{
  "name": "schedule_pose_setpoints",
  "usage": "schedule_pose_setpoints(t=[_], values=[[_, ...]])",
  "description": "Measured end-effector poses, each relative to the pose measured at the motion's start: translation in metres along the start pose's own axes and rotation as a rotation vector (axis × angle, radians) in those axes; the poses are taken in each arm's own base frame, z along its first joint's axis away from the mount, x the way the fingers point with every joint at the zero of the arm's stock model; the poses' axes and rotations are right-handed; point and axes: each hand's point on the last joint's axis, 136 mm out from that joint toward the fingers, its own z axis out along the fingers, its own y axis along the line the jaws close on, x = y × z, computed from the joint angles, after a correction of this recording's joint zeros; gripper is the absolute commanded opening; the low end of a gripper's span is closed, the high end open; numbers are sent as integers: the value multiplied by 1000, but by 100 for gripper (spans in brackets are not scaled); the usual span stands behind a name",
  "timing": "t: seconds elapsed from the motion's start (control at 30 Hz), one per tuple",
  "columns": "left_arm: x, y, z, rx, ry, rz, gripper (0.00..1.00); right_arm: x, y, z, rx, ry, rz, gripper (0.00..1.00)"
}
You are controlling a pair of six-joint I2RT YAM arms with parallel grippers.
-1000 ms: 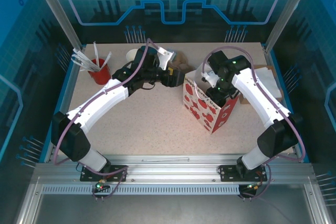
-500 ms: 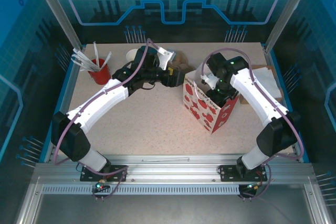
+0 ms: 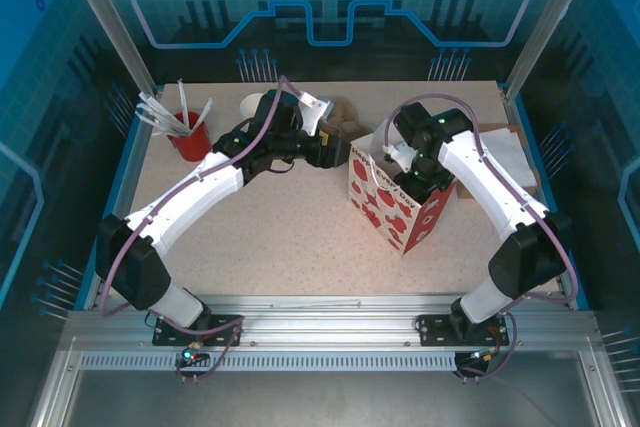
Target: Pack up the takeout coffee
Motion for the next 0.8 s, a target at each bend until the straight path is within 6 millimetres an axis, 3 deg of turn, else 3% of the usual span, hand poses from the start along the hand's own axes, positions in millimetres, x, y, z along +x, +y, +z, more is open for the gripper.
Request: schedule_pose_setpoints(t=[0.8], values=[[4, -4, -11, -1, 4, 38, 75, 0, 0, 0, 0, 0, 0, 42]])
